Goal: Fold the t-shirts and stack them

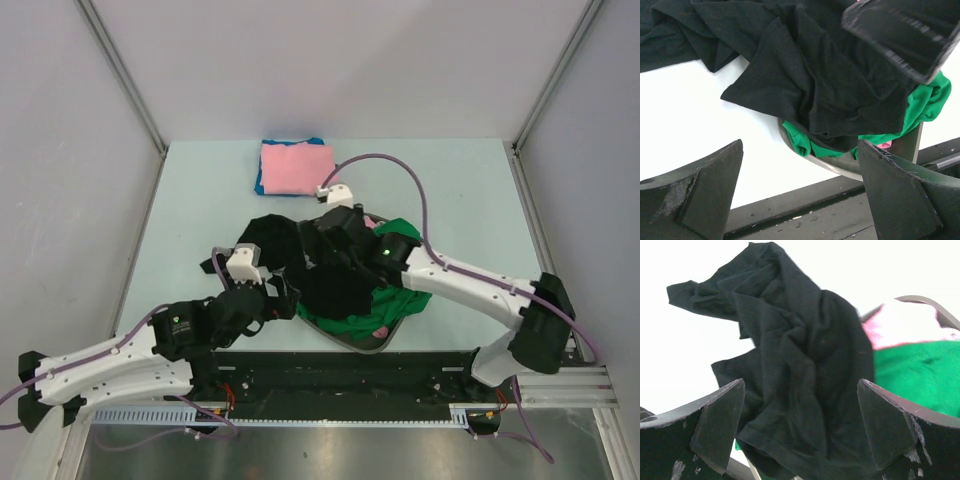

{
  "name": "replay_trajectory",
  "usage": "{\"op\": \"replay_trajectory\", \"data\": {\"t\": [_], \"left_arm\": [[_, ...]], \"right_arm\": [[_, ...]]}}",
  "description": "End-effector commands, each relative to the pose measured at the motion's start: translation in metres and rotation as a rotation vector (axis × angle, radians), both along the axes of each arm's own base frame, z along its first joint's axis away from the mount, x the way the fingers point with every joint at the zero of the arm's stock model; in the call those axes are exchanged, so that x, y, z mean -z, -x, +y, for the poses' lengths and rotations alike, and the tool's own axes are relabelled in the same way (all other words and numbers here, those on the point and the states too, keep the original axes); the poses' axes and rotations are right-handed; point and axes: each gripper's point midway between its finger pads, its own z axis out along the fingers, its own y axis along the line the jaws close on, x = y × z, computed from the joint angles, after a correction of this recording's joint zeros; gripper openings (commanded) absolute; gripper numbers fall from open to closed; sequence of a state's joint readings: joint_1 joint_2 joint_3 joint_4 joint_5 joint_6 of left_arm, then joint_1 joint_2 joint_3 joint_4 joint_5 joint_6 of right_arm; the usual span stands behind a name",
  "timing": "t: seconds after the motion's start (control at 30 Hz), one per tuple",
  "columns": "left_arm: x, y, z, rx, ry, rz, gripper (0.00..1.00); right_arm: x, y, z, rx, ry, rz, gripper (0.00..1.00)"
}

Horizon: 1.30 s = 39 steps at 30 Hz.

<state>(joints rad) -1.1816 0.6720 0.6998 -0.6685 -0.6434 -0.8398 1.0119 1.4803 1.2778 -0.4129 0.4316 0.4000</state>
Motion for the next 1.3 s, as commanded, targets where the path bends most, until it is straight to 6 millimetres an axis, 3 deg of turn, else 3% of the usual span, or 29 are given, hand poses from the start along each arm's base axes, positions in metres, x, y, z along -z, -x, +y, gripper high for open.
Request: {"op": "replay_trajectory", "data": {"t": [0.0, 0.03, 0.17, 0.57, 0.6, 0.67, 0.7, 0.8, 0.93, 1.03, 1.07, 1.17, 1.2, 1.27], "left_arm": [[0.007, -0.003, 0.009, -0.065, 0.022, 0.026, 1.0], [0.01, -0.003, 0.011, -0.07, 0.015, 0.029, 1.0], [0.013, 0.0, 0.014, -0.065, 0.022, 0.033, 1.0], [0.023, 0.006, 0.026, -0.063, 0.031, 0.039, 1.0], [0.023, 0.007, 0.026, -0.061, 0.035, 0.04, 1.0], [0.025, 0.008, 0.026, -0.057, 0.034, 0.042, 1.0], [0.024, 0.008, 0.026, -0.057, 0.037, 0.041, 1.0], [0.024, 0.008, 0.027, -0.054, 0.037, 0.04, 1.0], [0.022, 0.008, 0.027, -0.046, 0.034, 0.034, 1.0], [0.019, 0.008, 0.026, -0.038, 0.034, 0.031, 1.0], [0.02, 0.008, 0.025, -0.036, 0.031, 0.033, 1.0], [0.021, 0.008, 0.024, -0.032, 0.025, 0.034, 1.0], [0.021, 0.008, 0.022, -0.029, 0.027, 0.033, 1.0], [0.023, 0.007, 0.02, -0.026, 0.026, 0.036, 1.0]], "right_arm": [[0.017, -0.001, 0.039, -0.106, 0.04, 0.032, 1.0], [0.019, -0.002, 0.047, -0.124, 0.034, 0.046, 1.0], [0.06, -0.008, 0.069, -0.167, 0.116, 0.125, 1.0], [0.113, -0.038, 0.094, -0.156, 0.252, 0.144, 1.0], [0.113, -0.04, 0.095, -0.153, 0.252, 0.142, 0.96], [0.12, -0.042, 0.099, -0.164, 0.254, 0.146, 0.82], [0.122, -0.044, 0.099, -0.159, 0.254, 0.145, 0.54], [0.124, -0.058, 0.095, -0.108, 0.279, 0.136, 0.0], [0.088, -0.074, 0.096, -0.058, 0.273, 0.039, 0.0], [0.019, -0.08, 0.087, -0.01, 0.225, -0.099, 0.0], [-0.018, -0.08, 0.075, 0.029, 0.187, -0.158, 0.0], [-0.079, -0.079, 0.045, 0.102, 0.133, -0.262, 0.0], [-0.114, -0.072, 0.026, 0.121, 0.093, -0.308, 0.0], [-0.142, -0.072, -0.005, 0.202, 0.097, -0.357, 0.0]]}}
